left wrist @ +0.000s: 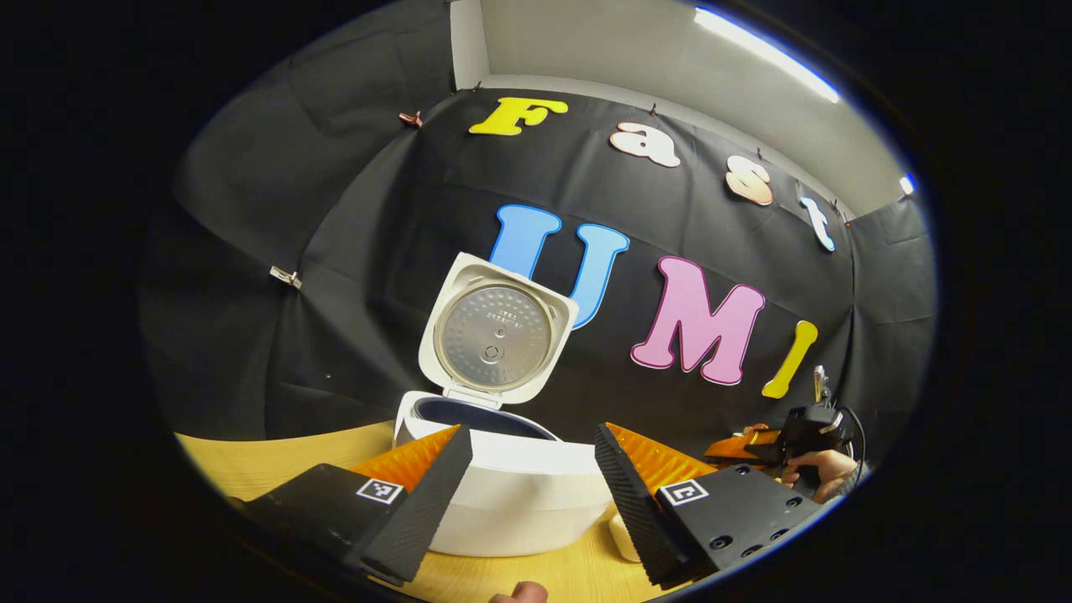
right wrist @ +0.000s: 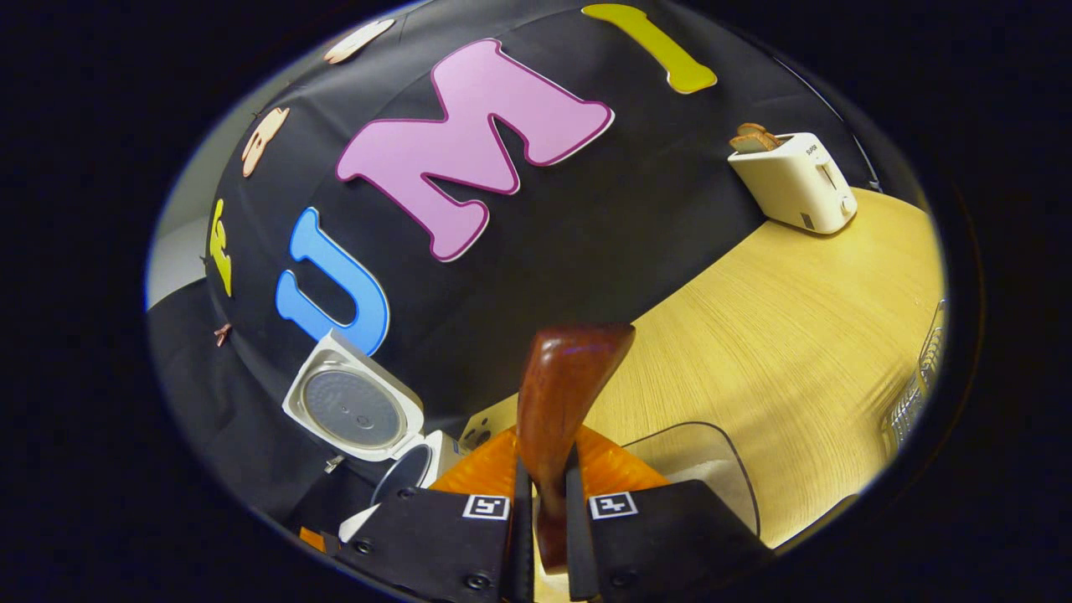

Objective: Close the left gripper, press the button to open the rice cooker; take a wooden spoon from the chopstick holder with the right hand, scoop a spoonful of rice and pour it into the rice cooker, then put the wooden spoon back into the chopstick holder.

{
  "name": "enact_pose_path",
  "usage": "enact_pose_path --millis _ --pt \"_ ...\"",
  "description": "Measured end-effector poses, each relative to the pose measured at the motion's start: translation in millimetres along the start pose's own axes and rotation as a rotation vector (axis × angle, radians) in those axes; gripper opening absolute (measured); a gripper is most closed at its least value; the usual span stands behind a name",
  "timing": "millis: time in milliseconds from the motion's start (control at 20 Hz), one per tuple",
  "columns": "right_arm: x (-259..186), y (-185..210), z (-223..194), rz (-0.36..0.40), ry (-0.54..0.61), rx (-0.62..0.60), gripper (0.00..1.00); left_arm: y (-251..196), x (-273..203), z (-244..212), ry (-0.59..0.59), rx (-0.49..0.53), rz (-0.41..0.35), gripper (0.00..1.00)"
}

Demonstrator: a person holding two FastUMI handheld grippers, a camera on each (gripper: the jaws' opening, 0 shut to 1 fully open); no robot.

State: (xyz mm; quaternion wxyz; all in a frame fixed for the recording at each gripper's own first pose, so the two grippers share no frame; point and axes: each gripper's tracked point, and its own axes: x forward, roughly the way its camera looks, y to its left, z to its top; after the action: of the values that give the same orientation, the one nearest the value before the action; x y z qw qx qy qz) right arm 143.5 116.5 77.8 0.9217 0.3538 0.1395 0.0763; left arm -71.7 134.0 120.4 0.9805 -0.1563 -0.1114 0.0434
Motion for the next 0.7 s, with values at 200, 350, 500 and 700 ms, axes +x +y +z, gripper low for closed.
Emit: enact_pose_path --millis 200,350,500,700 --pt "-3 31 21 0.022 -0.024 -0.014 0.20 1 -1 1 0.002 0.003 -0.005 0.95" --pt "-1 61 34 0.049 -0.034 -0.020 0.20 6 -1 1 0.004 0.003 -0.001 0.95" --pt "5 94 39 0.083 -0.032 -0.007 0.20 11 -1 -1 0.013 -0.002 0.004 0.95" --pt "22 148 38 0.137 -0.025 0.000 0.20 16 -2 1 0.013 -0.006 0.000 0.96"
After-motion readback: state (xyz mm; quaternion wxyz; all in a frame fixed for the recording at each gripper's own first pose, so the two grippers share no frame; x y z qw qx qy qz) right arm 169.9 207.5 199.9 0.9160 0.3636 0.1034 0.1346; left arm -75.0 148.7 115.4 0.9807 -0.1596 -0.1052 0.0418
